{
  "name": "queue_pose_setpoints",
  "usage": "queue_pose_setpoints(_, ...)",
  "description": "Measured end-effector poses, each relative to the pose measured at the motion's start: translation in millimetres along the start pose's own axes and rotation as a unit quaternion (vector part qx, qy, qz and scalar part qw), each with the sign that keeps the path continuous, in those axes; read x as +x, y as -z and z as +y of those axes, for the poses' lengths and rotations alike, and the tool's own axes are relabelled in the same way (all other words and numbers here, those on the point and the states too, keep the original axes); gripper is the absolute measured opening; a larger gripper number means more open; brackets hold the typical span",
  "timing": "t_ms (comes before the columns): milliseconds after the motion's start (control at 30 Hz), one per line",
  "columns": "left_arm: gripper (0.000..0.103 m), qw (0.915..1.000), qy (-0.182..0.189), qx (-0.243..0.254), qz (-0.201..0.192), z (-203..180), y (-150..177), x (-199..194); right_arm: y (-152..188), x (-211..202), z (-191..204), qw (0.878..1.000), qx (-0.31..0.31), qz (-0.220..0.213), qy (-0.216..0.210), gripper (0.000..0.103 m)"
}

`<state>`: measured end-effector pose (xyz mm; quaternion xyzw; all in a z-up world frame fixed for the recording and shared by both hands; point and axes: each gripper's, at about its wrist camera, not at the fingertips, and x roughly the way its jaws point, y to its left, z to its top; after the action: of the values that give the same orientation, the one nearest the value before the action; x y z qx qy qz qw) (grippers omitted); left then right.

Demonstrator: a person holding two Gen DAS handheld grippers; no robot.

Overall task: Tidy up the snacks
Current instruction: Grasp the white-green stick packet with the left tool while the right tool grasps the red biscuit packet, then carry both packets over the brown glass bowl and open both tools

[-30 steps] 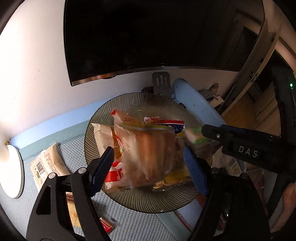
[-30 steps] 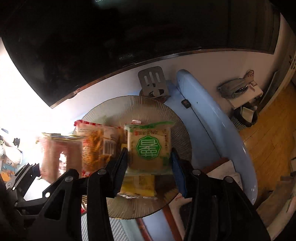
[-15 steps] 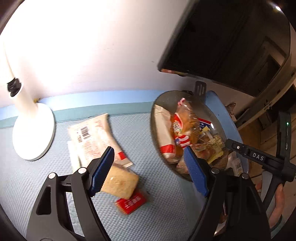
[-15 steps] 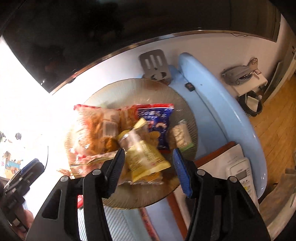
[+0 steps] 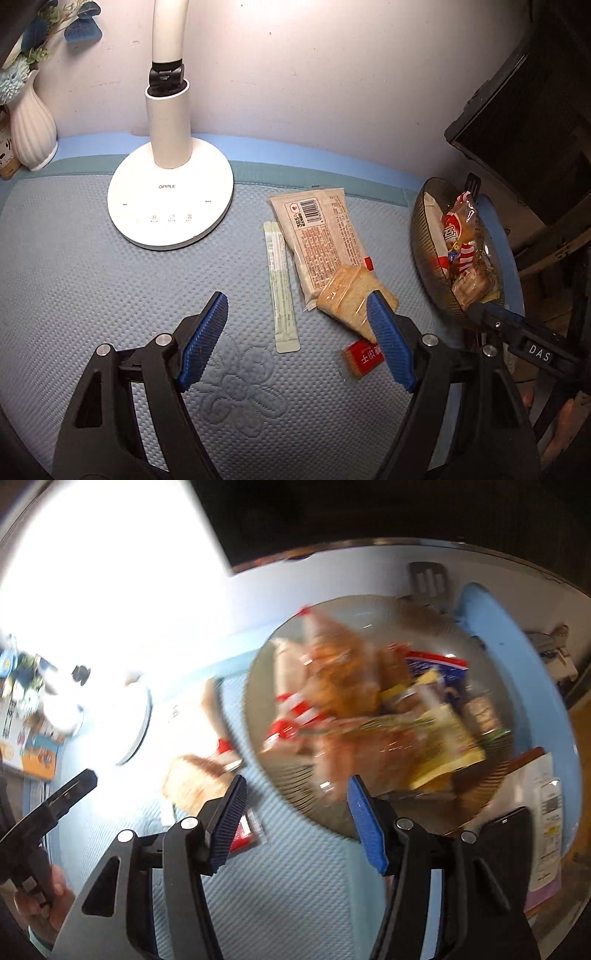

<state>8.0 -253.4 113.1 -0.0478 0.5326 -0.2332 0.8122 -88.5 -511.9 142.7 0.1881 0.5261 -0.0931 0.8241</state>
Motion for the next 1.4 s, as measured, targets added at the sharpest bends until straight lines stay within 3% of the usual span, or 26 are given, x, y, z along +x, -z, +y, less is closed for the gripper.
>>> queue_pose_setpoints(267,0.077,0.9957,0.061,0.018,0.068,-4.0,8.5,38.4,44.2,45.7,50.8,0.996,-0.048,0.073,-0.017,0.060)
queue_pose_setpoints(367,0.077,0.9960,0.044,0.018,0.075,3.3,13.1,46.8,57.4,64.1,59.8,0.994,-0.057,0.091,-0.012,0.060)
queue_pose_setpoints(533,0.071,0.9953,-0.017,0.009,0.095,25.7,18.0,74.8,65.8,87.2,68.3,0.993,-0.056,0.101,0.001,0.063)
queue_pose_setpoints(800,0.067,0.9913,-0.076,0.061,0.088,3.5,13.9,104.8,56.9,103.2,73.8,0.996,-0.012,0.083,0.039,0.074)
queue_pose_setpoints(967,0.043,0.9851,-0.114,0.101,0.080,-2.3,18.9,105.4,62.3,116.9,85.3,0.994,-0.017,0.078,0.077,0.078)
queue_pose_setpoints(1000,0.040,0.9851,-0.109,0.107,0.079,0.1,20.1,103.1,65.0,118.0,86.2,0.993,-0.022,0.079,0.082,0.077)
queue_pose_setpoints(1067,0.023,0.9856,-0.100,0.112,0.078,8.0,22.3,97.6,68.8,115.9,88.1,0.993,-0.036,0.075,0.083,0.072)
queue_pose_setpoints(1267,0.020,0.9862,-0.081,0.120,0.080,31.0,40.3,80.1,86.4,102.6,76.1,0.993,-0.075,0.069,0.055,0.050)
queue_pose_setpoints(1400,0.020,0.9854,-0.077,0.124,0.086,36.2,57.1,67.6,99.0,92.9,65.1,0.992,-0.090,0.073,0.045,0.043)
